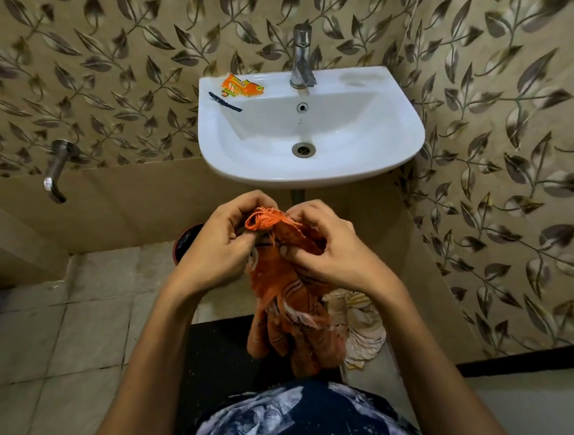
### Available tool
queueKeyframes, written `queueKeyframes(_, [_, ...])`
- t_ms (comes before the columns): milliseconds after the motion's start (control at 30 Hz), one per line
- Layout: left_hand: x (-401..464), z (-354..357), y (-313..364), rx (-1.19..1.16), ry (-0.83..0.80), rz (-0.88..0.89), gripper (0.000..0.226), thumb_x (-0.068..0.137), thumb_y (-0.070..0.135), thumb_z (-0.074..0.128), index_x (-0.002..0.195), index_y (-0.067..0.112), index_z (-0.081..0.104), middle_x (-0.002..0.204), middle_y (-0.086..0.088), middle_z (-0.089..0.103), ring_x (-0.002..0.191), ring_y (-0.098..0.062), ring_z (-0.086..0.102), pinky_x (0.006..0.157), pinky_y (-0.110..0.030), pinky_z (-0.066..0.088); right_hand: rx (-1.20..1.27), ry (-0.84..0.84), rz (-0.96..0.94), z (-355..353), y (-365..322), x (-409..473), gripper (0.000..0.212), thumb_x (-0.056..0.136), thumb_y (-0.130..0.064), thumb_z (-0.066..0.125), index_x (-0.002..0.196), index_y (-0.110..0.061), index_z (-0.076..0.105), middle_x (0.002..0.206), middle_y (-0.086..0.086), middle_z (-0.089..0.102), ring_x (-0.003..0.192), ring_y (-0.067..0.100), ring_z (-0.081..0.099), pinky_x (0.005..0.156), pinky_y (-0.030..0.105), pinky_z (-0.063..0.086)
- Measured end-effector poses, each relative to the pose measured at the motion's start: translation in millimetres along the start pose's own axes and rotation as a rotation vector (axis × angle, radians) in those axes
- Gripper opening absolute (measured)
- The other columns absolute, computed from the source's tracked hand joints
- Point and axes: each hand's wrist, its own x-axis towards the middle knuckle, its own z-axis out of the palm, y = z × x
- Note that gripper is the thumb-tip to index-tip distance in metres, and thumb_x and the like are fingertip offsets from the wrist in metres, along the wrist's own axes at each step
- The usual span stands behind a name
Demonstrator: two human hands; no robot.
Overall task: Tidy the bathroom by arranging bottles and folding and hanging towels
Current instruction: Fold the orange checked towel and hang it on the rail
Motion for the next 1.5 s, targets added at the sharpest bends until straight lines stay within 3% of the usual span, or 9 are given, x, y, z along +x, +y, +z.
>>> queueKeyframes(133, [-0.2, 2.2, -0.5, -0.041, 0.1, 0.021, 0.038, 0.085, -0.012, 0.042, 0.085, 0.023, 0.058, 0.082, 0.006, 0.062, 0.078, -0.01, 0.058, 0.07, -0.025, 0.048, -0.121, -0.042, 0.0, 1.1, 11.5, 1.4, 0.02, 0.084, -0.026, 0.059, 0.1, -0.035, 0.049, 0.083, -0.024, 0.059, 0.087, -0.013, 0.052, 0.112, 0.052, 0.024])
queueKeyframes(333, [3.2, -2.3, 6.9, -0.161, 0.336, 0.117, 0.03, 0.085, -0.007, 0.046, 0.082, 0.022, 0.054, 0.074, 0.019, 0.059, 0.07, 0.005, 0.052, 0.065, -0.011, 0.044, -0.218, -0.02, 0.064, -1.5, 29.8, -0.6, 0.027, 0.077, -0.009, 0.06, 0.095, -0.028, 0.052, 0.096, -0.009, 0.062, 0.095, 0.021, 0.059, 0.079, 0.047, 0.049])
queueKeyframes(633, [2.9, -10.6, 3.1, -0.177, 0.477, 0.122, 0.03, 0.088, -0.005, 0.047, 0.083, 0.024, 0.054, 0.074, 0.021, 0.058, 0.071, 0.004, 0.052, 0.066, -0.011, 0.045, -0.125, -0.018, 0.181, -4.2, 53.4, 1.5, 0.031, 0.083, -0.004, 0.062, 0.104, -0.027, 0.059, 0.1, -0.002, 0.066, 0.095, 0.019, 0.061, 0.084, 0.041, 0.05])
queueKeyframes(900, [1.8, -27.4, -2.2, -0.193, 0.607, 0.077, 0.026, 0.092, 0.003, 0.051, 0.079, 0.025, 0.055, 0.076, 0.008, 0.055, 0.07, 0.0, 0.052, 0.066, -0.016, 0.047, -0.186, 0.012, 0.336, -20.1, 83.2, -5.7, 0.016, 0.096, -0.017, 0.049, 0.087, -0.025, 0.061, 0.085, -0.002, 0.069, 0.085, 0.018, 0.065, 0.078, 0.038, 0.049])
queueKeyframes(1100, [5.0, -40.5, -11.9, -0.086, 0.676, 0.009, 0.041, 0.085, -0.008, 0.047, 0.077, 0.031, 0.056, 0.075, 0.013, 0.057, 0.071, 0.003, 0.054, 0.07, -0.015, 0.047, -0.08, 0.244, 0.242, -28.0, 93.0, -7.6, 0.028, 0.102, -0.031, 0.033, 0.076, -0.023, 0.042, 0.067, -0.001, 0.052, 0.064, 0.013, 0.049, 0.06, 0.029, 0.035])
queueKeyframes(1200, [7.9, -49.1, -14.5, -0.086, 0.725, -0.039, 0.043, 0.084, -0.007, 0.045, 0.074, 0.033, 0.056, 0.075, 0.012, 0.056, 0.07, 0.004, 0.054, 0.067, -0.012, 0.046, -0.008, 0.215, 0.193, -31.2, 89.6, -9.0, 0.029, 0.094, -0.04, 0.051, 0.074, -0.023, 0.04, 0.063, -0.006, 0.047, 0.055, 0.002, 0.043, 0.05, 0.018, 0.032])
queueKeyframes(1267, [8.9, -53.2, -14.9, -0.081, 0.739, -0.042, 0.044, 0.083, -0.008, 0.044, 0.072, 0.034, 0.057, 0.073, 0.013, 0.056, 0.068, 0.005, 0.053, 0.065, -0.01, 0.045, -0.018, 0.16, 0.189, -37.1, 89.7, -8.9, 0.026, 0.085, -0.019, 0.067, 0.075, -0.024, 0.044, 0.068, -0.006, 0.053, 0.06, 0.003, 0.051, 0.05, 0.015, 0.041])
queueKeyframes(1367, [8.6, -55.2, -16.5, -0.034, 0.754, -0.047, 0.045, 0.082, -0.01, 0.044, 0.072, 0.032, 0.056, 0.073, 0.013, 0.055, 0.067, 0.007, 0.053, 0.064, -0.008, 0.045, -0.133, 0.166, 0.306, -47.9, 90.1, -6.9, 0.026, 0.078, 0.001, 0.06, 0.079, -0.025, 0.054, 0.084, 0.005, 0.057, 0.074, 0.016, 0.056, 0.064, 0.025, 0.045])
queueKeyframes(1500, [6.5, -60.9, -20.9, 0.022, 0.773, -0.081, 0.043, 0.084, -0.007, 0.046, 0.071, 0.034, 0.055, 0.075, 0.013, 0.056, 0.068, 0.008, 0.054, 0.065, -0.007, 0.046, 0.018, 0.033, 0.565, -72.0, 82.2, -10.5, 0.006, 0.081, -0.014, 0.067, 0.085, -0.011, 0.063, 0.076, 0.006, 0.06, 0.063, 0.014, 0.054, 0.042, 0.021, 0.044])
